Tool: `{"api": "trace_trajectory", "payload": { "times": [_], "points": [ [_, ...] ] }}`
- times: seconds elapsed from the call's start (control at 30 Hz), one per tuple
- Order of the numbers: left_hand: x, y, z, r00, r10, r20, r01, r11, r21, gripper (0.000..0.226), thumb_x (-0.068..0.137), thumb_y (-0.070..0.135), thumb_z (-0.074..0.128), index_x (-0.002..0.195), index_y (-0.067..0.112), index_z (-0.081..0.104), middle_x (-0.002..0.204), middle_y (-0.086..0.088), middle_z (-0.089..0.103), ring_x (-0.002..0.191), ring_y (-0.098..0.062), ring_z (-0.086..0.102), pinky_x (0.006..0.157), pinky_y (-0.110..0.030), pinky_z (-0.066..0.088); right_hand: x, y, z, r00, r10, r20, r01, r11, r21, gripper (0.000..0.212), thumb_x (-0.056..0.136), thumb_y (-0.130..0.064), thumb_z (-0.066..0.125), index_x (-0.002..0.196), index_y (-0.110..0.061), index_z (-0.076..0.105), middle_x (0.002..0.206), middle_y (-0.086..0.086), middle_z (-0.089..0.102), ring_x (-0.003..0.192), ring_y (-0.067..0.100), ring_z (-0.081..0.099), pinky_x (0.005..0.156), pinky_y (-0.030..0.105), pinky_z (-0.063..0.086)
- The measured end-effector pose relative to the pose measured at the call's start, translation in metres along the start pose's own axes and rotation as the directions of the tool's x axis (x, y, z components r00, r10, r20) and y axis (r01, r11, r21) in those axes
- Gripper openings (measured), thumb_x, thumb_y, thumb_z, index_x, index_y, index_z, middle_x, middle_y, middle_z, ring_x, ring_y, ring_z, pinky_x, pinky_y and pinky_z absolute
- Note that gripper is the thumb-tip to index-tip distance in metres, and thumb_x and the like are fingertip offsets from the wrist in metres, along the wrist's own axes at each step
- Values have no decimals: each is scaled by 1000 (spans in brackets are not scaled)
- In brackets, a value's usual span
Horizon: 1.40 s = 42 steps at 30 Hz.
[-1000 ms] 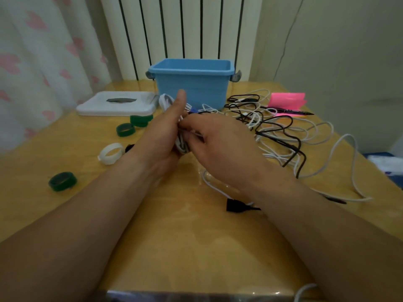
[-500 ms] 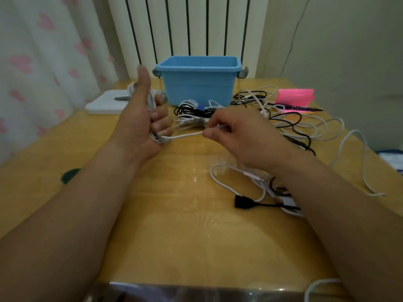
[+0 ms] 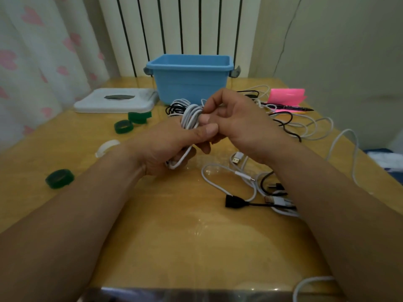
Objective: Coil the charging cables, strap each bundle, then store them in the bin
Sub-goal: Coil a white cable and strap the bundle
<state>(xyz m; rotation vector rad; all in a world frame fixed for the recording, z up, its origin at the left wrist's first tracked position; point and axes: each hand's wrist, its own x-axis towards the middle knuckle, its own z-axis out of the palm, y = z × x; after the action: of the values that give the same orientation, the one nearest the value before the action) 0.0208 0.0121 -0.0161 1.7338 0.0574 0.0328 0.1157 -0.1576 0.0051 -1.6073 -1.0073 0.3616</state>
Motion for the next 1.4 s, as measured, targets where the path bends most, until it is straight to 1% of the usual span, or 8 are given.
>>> {"api": "trace_trajectory", "payload": {
  "times": [0.13,0.33,0.7,0.87,1.0,1.2,1.3,1.4],
  "points": [
    [-2,3,-5,999,26,19,-27,999,32,12,93,37,74,95,25,78,76,-12,67,53,-19,45,47,-27,38,1,1,0,994,-74,-77,66,994,-92,20,99,-15,74,110,-12,58,81,8,78,68,16,72,66,29,56],
    [-3,4,-3,998,42,-46,-43,999,-26,22,95,31,66,107,14,73,76,-15,70,69,-28,71,66,-37,61,-1,4,2,951,-215,-220,154,952,-265,27,93,-23,81,109,-16,61,83,0,74,72,8,72,65,19,55],
    [0,4,-11,934,-47,-355,-58,959,-279,30,110,42,57,87,23,56,57,4,33,44,-12,35,46,-27,31,4,15,-7,930,-231,-285,0,776,-631,21,105,-43,60,101,-24,68,84,-12,67,81,12,63,80,44,54],
    [7,3,7,952,-22,-305,-81,943,-323,53,90,71,69,99,19,63,72,-1,54,68,-17,56,69,-30,51,2,7,21,922,-272,-275,103,859,-502,12,104,-34,63,102,-24,68,76,-14,62,70,1,58,60,15,40],
    [11,5,15,975,11,-222,-132,832,-539,45,107,51,59,136,19,67,139,-13,71,129,-28,69,110,-48,55,0,14,41,936,-339,-96,238,810,-536,11,102,-19,60,107,-23,69,85,-17,62,79,2,59,71,23,46],
    [17,1,-5,912,-102,-397,-240,651,-720,45,113,41,51,133,2,62,123,-15,74,109,-26,75,95,-40,64,-2,15,42,932,-362,31,308,743,-594,32,97,-9,66,125,-24,68,111,-15,59,101,-1,53,86,8,39],
    [20,0,-20,898,-124,-422,-316,485,-816,32,111,41,56,100,11,60,68,2,55,61,-9,60,64,-23,58,-1,12,37,953,-302,-37,242,827,-507,13,100,-17,69,112,-24,68,94,-19,62,85,-4,57,72,10,40],
    [16,4,-24,894,-103,-435,-322,527,-786,34,113,45,50,92,18,56,58,9,37,46,-4,40,47,-19,39,0,11,26,969,-247,23,219,811,-542,7,98,-32,73,102,-26,71,84,-18,64,80,-2,60,67,16,43]
  ]
}}
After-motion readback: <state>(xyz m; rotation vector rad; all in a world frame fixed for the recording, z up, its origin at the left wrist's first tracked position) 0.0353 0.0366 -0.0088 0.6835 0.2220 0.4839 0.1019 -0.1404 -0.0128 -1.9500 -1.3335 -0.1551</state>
